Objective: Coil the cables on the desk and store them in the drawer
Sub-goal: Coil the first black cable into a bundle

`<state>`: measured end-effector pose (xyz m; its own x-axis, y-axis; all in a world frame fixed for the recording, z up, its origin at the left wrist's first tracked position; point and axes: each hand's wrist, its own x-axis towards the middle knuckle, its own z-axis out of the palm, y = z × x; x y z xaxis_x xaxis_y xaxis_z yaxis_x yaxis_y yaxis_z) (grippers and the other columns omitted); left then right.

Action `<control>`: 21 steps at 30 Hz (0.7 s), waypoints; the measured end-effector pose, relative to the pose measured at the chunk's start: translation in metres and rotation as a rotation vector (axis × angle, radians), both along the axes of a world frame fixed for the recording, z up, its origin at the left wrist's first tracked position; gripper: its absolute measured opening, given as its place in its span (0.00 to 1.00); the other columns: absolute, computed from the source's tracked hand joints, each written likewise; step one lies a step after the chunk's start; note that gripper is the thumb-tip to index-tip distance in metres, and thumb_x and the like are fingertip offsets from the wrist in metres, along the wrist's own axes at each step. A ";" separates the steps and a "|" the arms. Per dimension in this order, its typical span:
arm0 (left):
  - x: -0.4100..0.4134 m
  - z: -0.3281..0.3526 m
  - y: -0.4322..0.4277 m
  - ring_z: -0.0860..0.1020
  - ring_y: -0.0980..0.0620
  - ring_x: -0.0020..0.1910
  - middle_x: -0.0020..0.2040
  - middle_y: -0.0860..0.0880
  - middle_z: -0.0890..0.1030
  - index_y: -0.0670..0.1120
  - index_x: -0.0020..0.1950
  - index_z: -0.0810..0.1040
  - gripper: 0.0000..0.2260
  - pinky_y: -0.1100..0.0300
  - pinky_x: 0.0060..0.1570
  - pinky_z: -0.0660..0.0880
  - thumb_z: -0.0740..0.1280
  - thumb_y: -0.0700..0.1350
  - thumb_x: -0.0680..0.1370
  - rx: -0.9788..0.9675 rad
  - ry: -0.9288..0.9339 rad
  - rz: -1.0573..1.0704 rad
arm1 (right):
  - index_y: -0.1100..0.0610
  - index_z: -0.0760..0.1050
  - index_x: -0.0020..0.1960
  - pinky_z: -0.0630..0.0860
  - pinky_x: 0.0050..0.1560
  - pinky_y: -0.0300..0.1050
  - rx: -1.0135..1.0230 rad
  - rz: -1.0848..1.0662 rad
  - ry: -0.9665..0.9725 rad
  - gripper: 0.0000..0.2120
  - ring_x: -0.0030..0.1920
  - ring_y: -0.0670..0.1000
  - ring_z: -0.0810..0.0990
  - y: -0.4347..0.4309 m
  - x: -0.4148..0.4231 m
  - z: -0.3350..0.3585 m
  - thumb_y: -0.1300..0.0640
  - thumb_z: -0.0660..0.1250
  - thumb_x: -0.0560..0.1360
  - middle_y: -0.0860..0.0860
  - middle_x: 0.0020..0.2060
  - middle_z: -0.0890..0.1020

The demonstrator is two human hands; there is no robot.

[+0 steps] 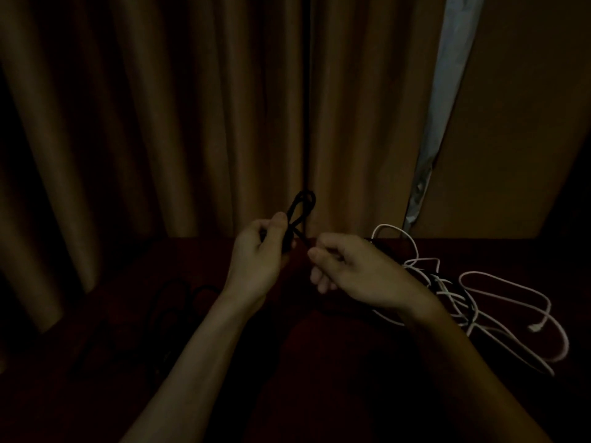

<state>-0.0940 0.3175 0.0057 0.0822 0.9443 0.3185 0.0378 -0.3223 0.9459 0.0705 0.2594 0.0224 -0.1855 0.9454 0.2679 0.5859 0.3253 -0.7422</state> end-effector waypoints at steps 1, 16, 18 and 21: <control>0.002 0.002 -0.002 0.78 0.59 0.34 0.36 0.53 0.81 0.44 0.49 0.79 0.16 0.63 0.34 0.72 0.62 0.56 0.83 -0.025 -0.046 -0.024 | 0.59 0.74 0.49 0.82 0.47 0.55 -0.009 -0.006 0.021 0.10 0.39 0.52 0.85 0.001 0.000 -0.002 0.56 0.60 0.85 0.53 0.40 0.85; 0.007 0.016 -0.024 0.63 0.59 0.18 0.31 0.48 0.73 0.42 0.59 0.76 0.20 0.69 0.18 0.59 0.62 0.56 0.78 -0.411 -0.434 -0.641 | 0.56 0.80 0.53 0.63 0.25 0.31 -0.098 0.253 0.654 0.13 0.24 0.38 0.70 -0.004 -0.002 -0.001 0.51 0.69 0.72 0.44 0.31 0.80; 0.005 0.017 -0.026 0.66 0.58 0.18 0.31 0.46 0.74 0.39 0.63 0.77 0.25 0.69 0.17 0.62 0.61 0.58 0.79 -0.417 -0.384 -0.668 | 0.63 0.79 0.54 0.73 0.32 0.32 -0.081 0.286 0.712 0.13 0.30 0.41 0.79 -0.005 0.003 0.000 0.58 0.70 0.73 0.48 0.32 0.82; 0.004 0.019 -0.028 0.74 0.52 0.22 0.33 0.43 0.79 0.38 0.64 0.79 0.30 0.66 0.20 0.66 0.57 0.62 0.79 -0.391 -0.215 -0.620 | 0.70 0.77 0.48 0.82 0.46 0.51 -0.004 0.341 0.658 0.09 0.36 0.56 0.83 -0.006 0.005 0.003 0.63 0.71 0.75 0.58 0.32 0.79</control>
